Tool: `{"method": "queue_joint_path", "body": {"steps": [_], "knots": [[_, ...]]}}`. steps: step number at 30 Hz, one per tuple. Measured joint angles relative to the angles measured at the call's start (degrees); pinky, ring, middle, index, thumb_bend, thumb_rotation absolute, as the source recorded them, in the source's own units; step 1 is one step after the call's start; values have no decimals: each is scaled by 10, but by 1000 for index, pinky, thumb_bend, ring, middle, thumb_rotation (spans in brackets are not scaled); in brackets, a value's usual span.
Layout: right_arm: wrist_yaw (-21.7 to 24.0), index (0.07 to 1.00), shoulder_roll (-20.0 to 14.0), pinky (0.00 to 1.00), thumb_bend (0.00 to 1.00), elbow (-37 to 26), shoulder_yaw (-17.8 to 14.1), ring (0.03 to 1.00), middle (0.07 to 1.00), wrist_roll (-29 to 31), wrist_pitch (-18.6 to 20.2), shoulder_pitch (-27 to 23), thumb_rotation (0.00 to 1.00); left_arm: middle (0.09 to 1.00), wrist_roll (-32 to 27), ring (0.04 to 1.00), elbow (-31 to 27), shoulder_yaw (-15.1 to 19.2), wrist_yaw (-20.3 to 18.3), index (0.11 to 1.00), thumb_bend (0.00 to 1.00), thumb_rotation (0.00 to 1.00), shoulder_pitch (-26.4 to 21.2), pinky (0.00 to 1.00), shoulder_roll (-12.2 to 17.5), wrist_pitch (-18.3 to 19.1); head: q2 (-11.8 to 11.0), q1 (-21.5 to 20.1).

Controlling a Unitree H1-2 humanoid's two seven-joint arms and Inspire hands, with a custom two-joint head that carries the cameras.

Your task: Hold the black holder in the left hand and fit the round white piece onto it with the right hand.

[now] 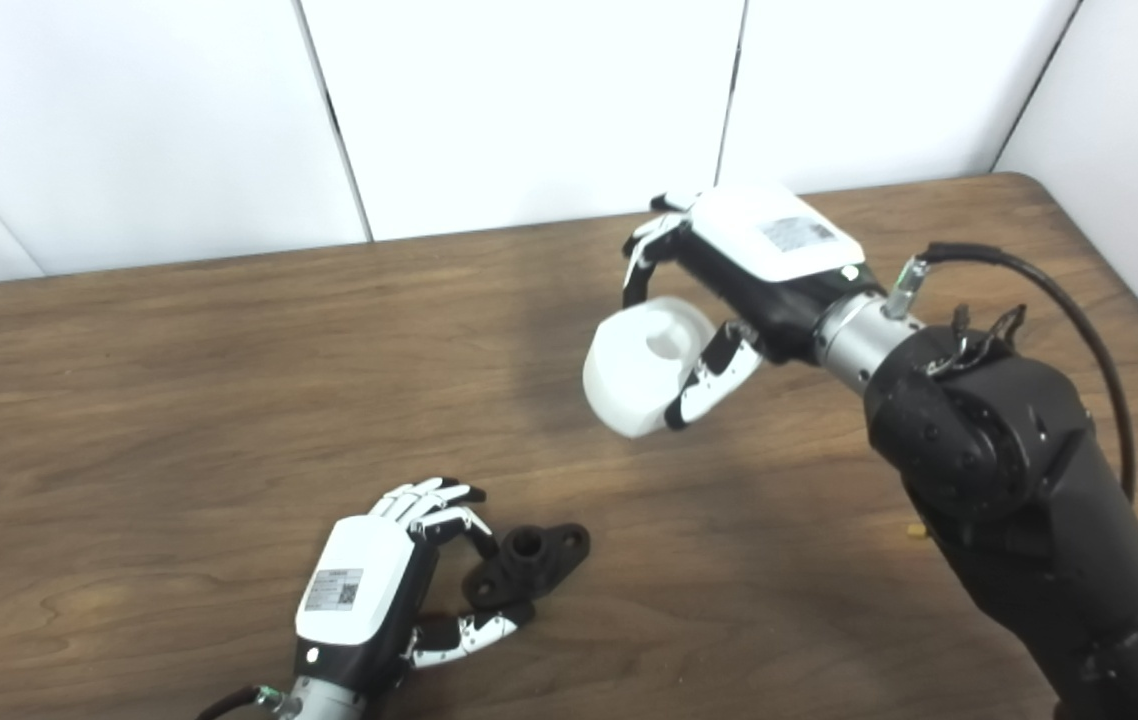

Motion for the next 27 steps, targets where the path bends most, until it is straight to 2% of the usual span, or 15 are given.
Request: {"method": "queue_joint_path", "body": {"steps": [8,14,20,27], "knots": [[39,484,34,946,524,-23,16,941,801,-12,-2,0,137,792,3,850,0,-3,-4,489,519,49,-3,839,-2,6,14,0],[57,483,47,935,524,-25,27,940,807,-25,-13,1,136,797,12,854,0,-5,-12,489,519,49,-7,838,-5,12,25,4],[61,483,72,915,525,-25,43,932,802,-37,-27,23,135,799,14,856,0,-5,-15,489,519,49,-8,843,-5,12,28,10],[63,482,84,911,524,-12,50,932,800,-41,-46,36,134,797,14,856,-1,-5,-17,489,518,50,-9,844,-6,13,38,11]]}}
